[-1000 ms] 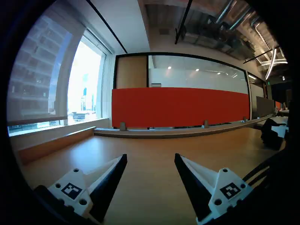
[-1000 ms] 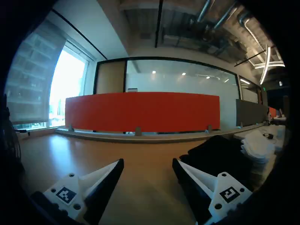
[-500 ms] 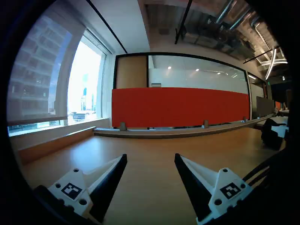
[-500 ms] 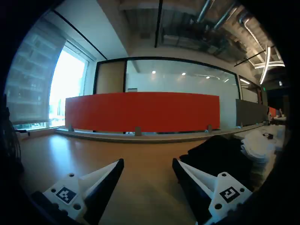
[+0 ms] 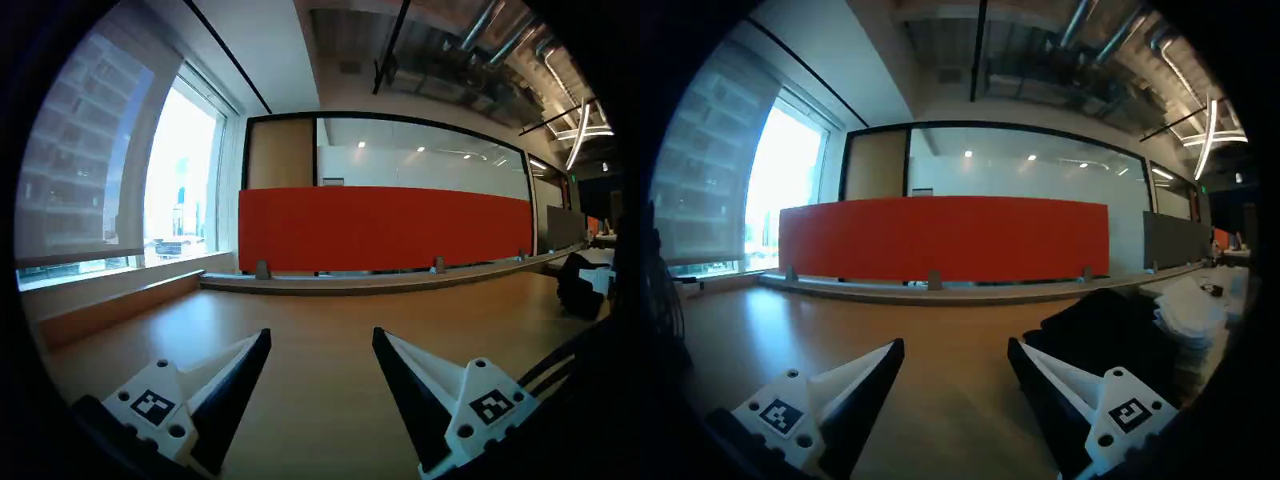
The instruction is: Fold towel
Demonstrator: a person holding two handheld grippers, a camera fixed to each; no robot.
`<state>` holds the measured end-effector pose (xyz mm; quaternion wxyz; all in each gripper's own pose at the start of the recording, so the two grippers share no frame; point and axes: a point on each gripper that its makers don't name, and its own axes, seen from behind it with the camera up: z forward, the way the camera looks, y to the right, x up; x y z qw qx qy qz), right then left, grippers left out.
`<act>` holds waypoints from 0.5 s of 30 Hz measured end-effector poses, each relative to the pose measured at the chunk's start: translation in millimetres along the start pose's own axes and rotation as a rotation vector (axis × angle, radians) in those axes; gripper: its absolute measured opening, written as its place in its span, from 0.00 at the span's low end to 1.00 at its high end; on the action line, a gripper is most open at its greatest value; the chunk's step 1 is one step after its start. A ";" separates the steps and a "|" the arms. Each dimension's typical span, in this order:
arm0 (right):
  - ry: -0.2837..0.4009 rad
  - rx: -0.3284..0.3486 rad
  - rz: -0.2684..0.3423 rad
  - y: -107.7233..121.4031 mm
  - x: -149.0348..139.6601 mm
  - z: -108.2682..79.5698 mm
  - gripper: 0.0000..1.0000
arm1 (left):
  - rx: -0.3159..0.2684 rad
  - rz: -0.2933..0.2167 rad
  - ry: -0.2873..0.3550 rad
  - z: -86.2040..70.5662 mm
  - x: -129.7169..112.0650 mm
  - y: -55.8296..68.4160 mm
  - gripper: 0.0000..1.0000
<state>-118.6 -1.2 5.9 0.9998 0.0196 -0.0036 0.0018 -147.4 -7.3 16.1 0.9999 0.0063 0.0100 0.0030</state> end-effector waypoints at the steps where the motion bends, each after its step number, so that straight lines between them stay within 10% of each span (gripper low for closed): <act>1: 0.000 0.000 0.000 -0.1 0.0 0.0 1.00 | 0.000 0.000 0.000 0.0 -0.1 0.0 0.94; 15: 0.000 0.000 0.000 -0.3 0.3 -0.4 1.00 | 0.000 0.000 -0.001 -1.4 2.5 -0.7 0.94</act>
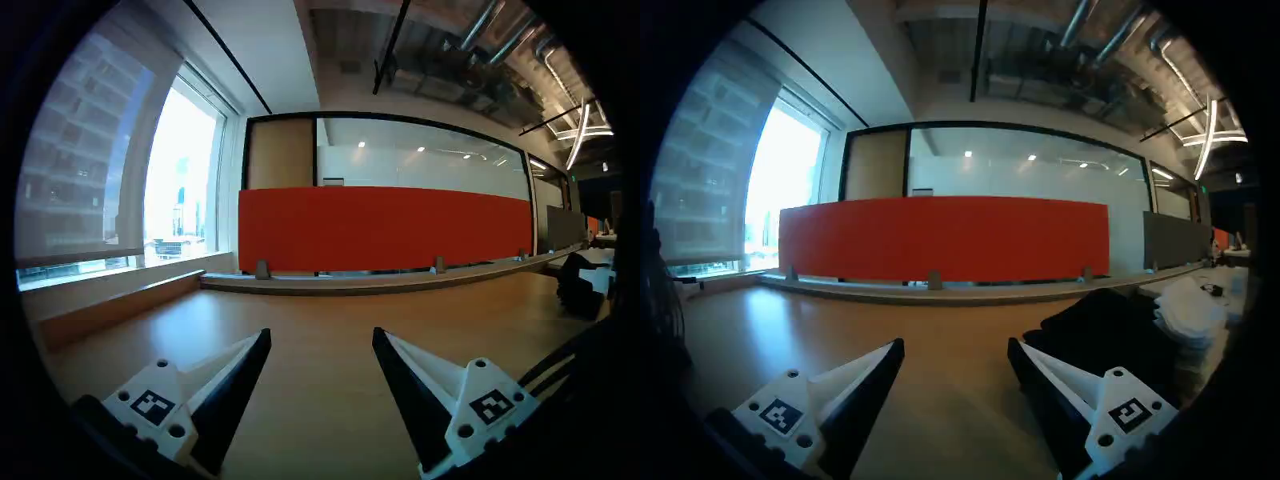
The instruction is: Fold towel
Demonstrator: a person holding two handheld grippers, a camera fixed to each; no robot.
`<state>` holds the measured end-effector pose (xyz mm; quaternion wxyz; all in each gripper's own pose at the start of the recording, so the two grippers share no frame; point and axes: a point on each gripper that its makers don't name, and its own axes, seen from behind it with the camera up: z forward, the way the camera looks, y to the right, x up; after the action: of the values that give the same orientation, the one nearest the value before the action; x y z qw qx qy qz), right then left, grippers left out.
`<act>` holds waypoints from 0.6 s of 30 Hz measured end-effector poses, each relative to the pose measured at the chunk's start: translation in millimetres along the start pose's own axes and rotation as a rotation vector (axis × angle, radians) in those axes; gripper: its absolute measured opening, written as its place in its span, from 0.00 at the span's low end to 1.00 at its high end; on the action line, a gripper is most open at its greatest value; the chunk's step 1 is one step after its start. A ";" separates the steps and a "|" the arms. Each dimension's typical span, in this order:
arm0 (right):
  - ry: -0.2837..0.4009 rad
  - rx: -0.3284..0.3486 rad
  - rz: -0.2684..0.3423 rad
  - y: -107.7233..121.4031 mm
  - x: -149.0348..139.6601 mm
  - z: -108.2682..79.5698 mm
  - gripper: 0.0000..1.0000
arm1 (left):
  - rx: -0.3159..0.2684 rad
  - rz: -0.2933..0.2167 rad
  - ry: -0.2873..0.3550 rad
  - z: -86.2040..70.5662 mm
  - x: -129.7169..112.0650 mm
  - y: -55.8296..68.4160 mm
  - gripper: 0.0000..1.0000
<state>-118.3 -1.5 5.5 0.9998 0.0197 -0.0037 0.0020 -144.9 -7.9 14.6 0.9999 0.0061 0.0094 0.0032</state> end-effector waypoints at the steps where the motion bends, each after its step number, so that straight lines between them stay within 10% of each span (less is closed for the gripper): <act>1: 0.000 0.000 0.000 0.1 0.1 0.0 1.00 | 0.000 0.000 0.000 -0.1 0.4 -0.1 0.94; 18: 0.000 0.000 0.000 0.8 0.4 0.0 1.00 | 0.000 -0.002 -0.002 -1.7 5.5 -1.7 0.94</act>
<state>-117.9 -0.7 5.5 0.9998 0.0196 -0.0038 0.0020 -139.4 -9.5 12.8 0.9999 0.0061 0.0086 0.0022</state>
